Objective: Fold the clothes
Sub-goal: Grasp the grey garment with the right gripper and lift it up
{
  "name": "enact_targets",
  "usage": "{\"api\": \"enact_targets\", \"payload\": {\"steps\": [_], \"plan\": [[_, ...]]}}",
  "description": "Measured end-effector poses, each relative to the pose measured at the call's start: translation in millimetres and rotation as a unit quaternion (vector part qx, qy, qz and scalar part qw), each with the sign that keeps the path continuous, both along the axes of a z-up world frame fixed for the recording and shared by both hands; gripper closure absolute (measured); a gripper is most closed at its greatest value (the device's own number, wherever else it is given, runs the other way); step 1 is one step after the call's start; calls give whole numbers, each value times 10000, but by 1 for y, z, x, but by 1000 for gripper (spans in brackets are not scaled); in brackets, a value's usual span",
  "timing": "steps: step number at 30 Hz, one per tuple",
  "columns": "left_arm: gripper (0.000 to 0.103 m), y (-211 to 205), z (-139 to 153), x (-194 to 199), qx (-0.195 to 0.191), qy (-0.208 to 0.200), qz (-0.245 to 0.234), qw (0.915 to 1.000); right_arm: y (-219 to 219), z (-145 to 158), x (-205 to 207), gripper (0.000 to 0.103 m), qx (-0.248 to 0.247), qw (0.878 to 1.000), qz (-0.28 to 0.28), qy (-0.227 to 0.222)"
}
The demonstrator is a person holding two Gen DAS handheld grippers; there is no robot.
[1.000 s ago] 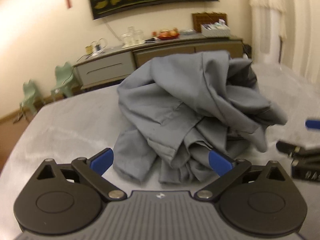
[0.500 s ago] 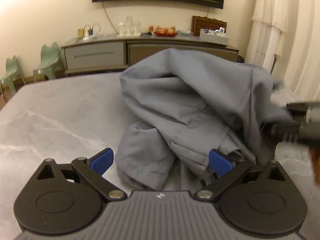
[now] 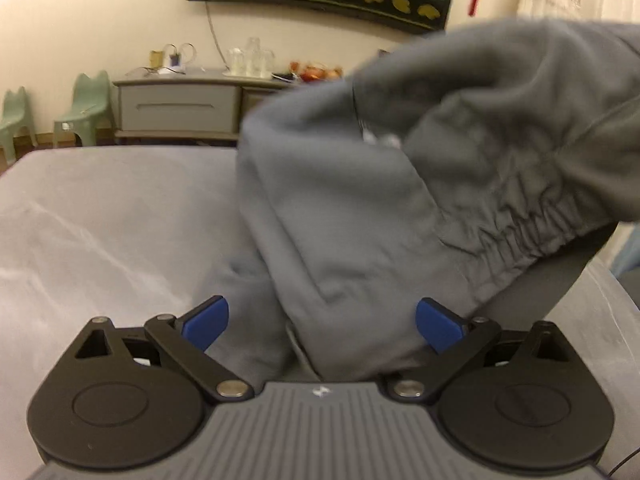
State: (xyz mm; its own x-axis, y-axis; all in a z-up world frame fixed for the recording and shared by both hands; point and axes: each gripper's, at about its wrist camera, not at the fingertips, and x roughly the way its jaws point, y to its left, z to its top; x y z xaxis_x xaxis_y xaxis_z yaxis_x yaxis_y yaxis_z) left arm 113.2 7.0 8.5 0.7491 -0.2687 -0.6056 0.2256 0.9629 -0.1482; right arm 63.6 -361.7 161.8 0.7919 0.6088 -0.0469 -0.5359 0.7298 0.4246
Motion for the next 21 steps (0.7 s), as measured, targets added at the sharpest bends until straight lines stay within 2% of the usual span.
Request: {"api": "enact_targets", "payload": {"steps": [2, 3, 5, 6, 7, 8, 11, 13, 14, 15, 16, 18, 19, 20, 21], "plan": [[0, -7, 3, -19, 120, -169, -46, 9998, -20, 2, -15, 97, 305, 9977, -480, 357], [0, -9, 4, -28, 220, -293, -17, 9993, -30, 0, -20, 97, 486, 9925, -821, 758], [0, -20, 1, -43, 449, -478, 10, 9978, -47, -16, -27, 95, 868, 9730, -1492, 1534], [0, -27, -2, -46, 549, -425, 28, 9976, -53, -31, -27, 85, 934, 9601, -1857, 1872], [0, -34, -6, -49, 597, -373, -24, 9975, -54, -46, -24, 76, 784, 9485, -2182, 2159], [0, -42, -9, -54, 623, -396, -150, 9972, -55, -61, -19, 57, 617, 9363, -2430, 2458], [0, -77, -19, -63, 1134, -714, -487, 9898, -51, -100, 4, 55, 163, 9033, -2699, 3331], [0, -104, -25, -62, 1610, -921, -657, 9804, -51, -100, 1, 50, 456, 9089, -2512, 3299], [0, -120, -28, -58, 1941, -982, -675, 9737, -51, -97, -2, 43, 548, 9133, -2433, 3219], [0, -137, -33, -52, 2311, -1049, -713, 9646, -49, -95, -4, 34, 569, 9177, -2409, 3108], [2, -151, -37, -43, 2655, -1147, -777, 9541, -48, -92, -5, 30, 571, 9209, -2395, 3020], [31, -173, -43, -22, 3222, -1307, -853, 9337, -50, -80, -2, 24, 645, 9240, -2347, 2949], [52, -177, -39, -12, 3295, -1246, -899, 9316, -53, -76, 0, 24, 722, 9256, -2305, 2914], [70, -176, -29, -3, 3193, -1168, -919, 9359, -59, -70, 4, 24, 807, 9262, -2305, 2874], [77, -170, -13, 4, 2970, -1157, -884, 9437, -66, -66, 3, 24, 902, 9260, -2347, 2815]]}}
